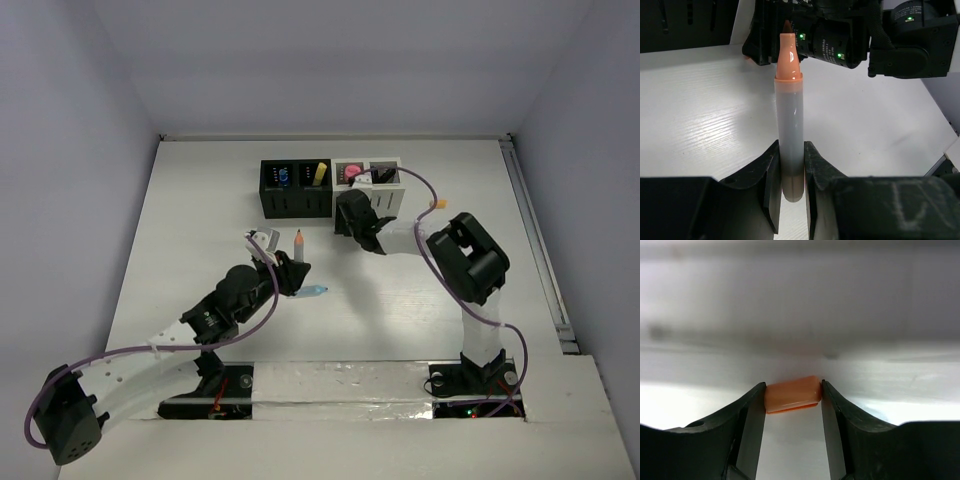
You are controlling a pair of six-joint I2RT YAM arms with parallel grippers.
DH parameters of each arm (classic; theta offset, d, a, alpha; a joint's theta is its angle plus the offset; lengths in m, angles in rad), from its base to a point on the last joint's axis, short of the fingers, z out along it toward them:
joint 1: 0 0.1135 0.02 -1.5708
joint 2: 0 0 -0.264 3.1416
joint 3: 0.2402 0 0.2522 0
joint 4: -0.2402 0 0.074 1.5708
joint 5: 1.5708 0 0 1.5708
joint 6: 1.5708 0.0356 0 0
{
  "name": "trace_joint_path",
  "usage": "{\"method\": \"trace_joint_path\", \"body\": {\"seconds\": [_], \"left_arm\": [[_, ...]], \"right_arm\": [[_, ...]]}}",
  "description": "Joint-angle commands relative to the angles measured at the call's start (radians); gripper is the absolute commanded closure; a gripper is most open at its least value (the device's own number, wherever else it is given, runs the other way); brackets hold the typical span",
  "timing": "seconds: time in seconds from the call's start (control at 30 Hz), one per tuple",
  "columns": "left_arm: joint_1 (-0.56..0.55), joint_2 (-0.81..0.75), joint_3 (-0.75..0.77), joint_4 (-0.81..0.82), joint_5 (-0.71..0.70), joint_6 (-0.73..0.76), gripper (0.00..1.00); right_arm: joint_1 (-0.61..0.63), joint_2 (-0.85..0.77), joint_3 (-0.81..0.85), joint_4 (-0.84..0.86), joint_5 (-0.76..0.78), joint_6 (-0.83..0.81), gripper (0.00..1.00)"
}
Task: Sort the stationery into containers
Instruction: Move the pen cap to the center of the board, then close the pen cap on the pen.
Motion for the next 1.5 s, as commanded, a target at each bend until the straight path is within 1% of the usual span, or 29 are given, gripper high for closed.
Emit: {"method": "trace_joint_path", "body": {"seconds": [0.0, 0.1, 0.17, 0.3, 0.37, 0.4, 0.47, 0.5, 0.6, 0.63, 0.77, 0.83, 0.93, 1.07, 1.1, 1.17, 1.2, 1.3, 1.33, 1.47], "left_arm": [[0.0, 0.008, 0.021, 0.049, 0.014, 0.005, 1.0], [0.0, 0.016, 0.02, 0.056, 0.015, 0.005, 1.0], [0.0, 0.019, 0.021, 0.057, 0.012, 0.005, 1.0], [0.0, 0.013, 0.018, 0.059, 0.014, 0.002, 1.0], [0.0, 0.008, 0.012, 0.066, 0.018, -0.004, 1.0], [0.0, 0.008, 0.009, 0.069, 0.019, -0.005, 1.0], [0.0, 0.011, 0.006, 0.075, 0.023, -0.008, 1.0], [0.0, 0.011, 0.006, 0.077, 0.023, -0.008, 1.0], [0.0, 0.008, 0.007, 0.076, 0.026, -0.01, 1.0], [0.0, 0.002, 0.009, 0.069, 0.026, -0.011, 1.0], [0.0, -0.015, 0.001, 0.06, 0.022, -0.011, 1.0], [0.0, -0.013, 0.0, 0.062, 0.022, -0.011, 1.0], [0.0, -0.009, 0.001, 0.068, 0.023, -0.011, 1.0], [0.0, -0.01, 0.0, 0.068, 0.025, -0.008, 1.0], [0.0, -0.012, 0.0, 0.068, 0.026, -0.008, 1.0], [0.0, -0.018, -0.003, 0.068, 0.026, -0.008, 1.0], [0.0, -0.021, -0.003, 0.068, 0.026, -0.008, 1.0], [0.0, -0.019, -0.006, 0.071, 0.028, -0.008, 1.0], [0.0, -0.016, -0.006, 0.074, 0.031, -0.008, 1.0], [0.0, -0.021, -0.006, 0.071, 0.037, -0.01, 1.0]], "right_arm": [[0.011, -0.059, -0.065, -0.01, -0.033, -0.05, 0.57], [0.045, -0.109, -0.125, -0.013, -0.134, -0.113, 0.57], [0.076, -0.155, -0.149, -0.039, -0.171, -0.153, 0.58], [0.085, -0.249, -0.25, -0.111, -0.329, -0.214, 0.58], [0.085, -0.304, -0.275, -0.148, -0.381, -0.251, 0.57], [0.085, -0.318, -0.293, -0.198, -0.421, -0.265, 0.57], [0.085, -0.339, -0.301, -0.244, -0.447, -0.294, 0.56], [0.085, -0.347, -0.304, -0.278, -0.431, -0.305, 0.55], [0.085, -0.337, -0.295, -0.295, -0.449, -0.31, 0.42], [0.085, -0.333, -0.286, -0.298, -0.44, -0.307, 0.32], [0.085, -0.355, -0.258, -0.327, -0.432, -0.299, 0.23], [0.085, -0.39, -0.252, -0.335, -0.449, -0.287, 0.15], [0.085, -0.424, -0.238, -0.366, -0.429, -0.235, 0.13], [0.085, -0.487, -0.258, -0.386, -0.414, -0.153, 0.13], [0.085, -0.493, -0.266, -0.395, -0.383, -0.141, 0.13], [0.085, -0.505, -0.292, -0.403, -0.331, -0.097, 0.19], [0.085, -0.504, -0.292, -0.404, -0.323, -0.084, 0.19], [0.085, -0.482, -0.295, -0.399, -0.319, -0.056, 0.28], [0.085, -0.459, -0.288, -0.401, -0.322, -0.055, 0.29], [0.085, -0.41, -0.242, -0.401, -0.297, -0.058, 0.3]]}}
